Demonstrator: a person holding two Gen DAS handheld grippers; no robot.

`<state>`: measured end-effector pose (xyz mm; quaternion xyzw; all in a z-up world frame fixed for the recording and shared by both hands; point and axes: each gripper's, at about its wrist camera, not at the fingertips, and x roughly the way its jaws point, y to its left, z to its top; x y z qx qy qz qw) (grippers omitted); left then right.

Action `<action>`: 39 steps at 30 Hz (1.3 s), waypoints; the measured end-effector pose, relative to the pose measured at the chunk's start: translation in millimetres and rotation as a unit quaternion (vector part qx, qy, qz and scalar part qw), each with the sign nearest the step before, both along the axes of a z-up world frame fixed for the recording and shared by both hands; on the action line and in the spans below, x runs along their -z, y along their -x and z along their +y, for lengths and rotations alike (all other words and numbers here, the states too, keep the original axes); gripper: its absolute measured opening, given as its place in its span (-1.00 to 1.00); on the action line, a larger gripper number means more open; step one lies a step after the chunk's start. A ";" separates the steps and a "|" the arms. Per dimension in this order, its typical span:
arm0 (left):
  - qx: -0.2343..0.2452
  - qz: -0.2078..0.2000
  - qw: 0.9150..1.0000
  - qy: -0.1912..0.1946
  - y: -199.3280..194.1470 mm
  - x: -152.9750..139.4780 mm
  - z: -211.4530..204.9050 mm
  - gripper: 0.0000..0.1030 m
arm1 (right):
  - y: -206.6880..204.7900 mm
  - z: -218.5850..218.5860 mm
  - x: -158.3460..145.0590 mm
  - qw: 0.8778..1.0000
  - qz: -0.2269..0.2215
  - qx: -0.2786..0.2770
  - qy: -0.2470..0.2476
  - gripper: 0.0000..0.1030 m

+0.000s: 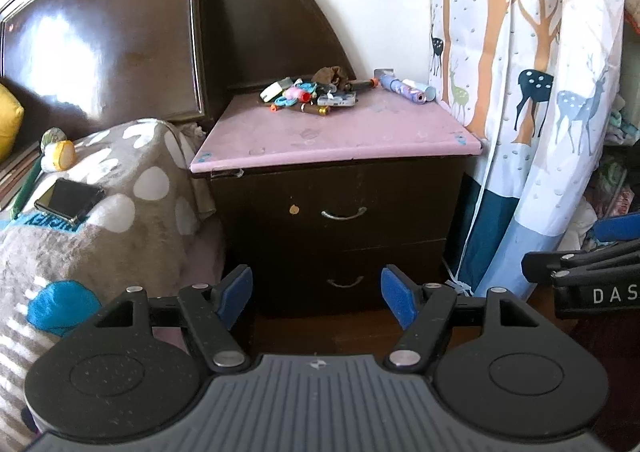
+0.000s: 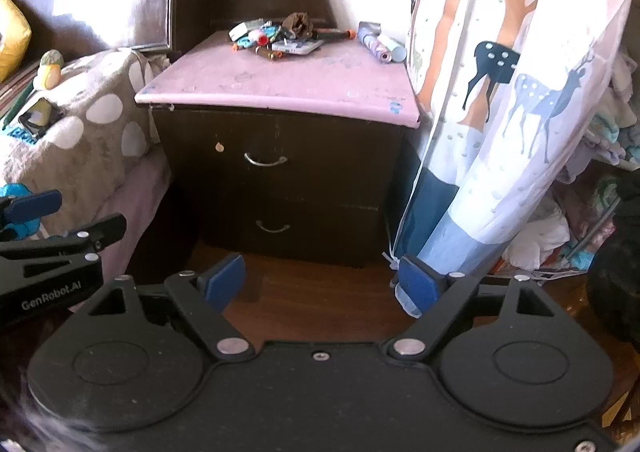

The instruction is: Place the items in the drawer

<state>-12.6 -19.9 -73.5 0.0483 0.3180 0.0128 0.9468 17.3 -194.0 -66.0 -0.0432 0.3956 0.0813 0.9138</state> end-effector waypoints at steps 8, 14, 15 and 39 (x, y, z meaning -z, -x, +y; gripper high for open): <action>0.016 0.002 0.999 -0.034 14.1 -16.2 -12.8 0.37 | 16.4 -3.7 -16.1 1.000 -0.020 0.001 -0.008 0.68; 0.023 0.001 0.999 -0.025 23.5 -26.7 -17.5 0.37 | 29.0 -4.3 -27.4 0.999 -0.033 -0.004 -0.010 0.69; 0.023 -0.001 1.000 -0.021 25.1 -28.8 -17.5 0.37 | 30.8 -4.5 -29.3 0.999 -0.036 -0.004 -0.010 0.69; 0.018 -0.033 0.999 -0.002 44.2 -51.8 -22.7 0.37 | 50.6 -10.1 -44.8 0.998 -0.066 -0.004 -0.013 0.71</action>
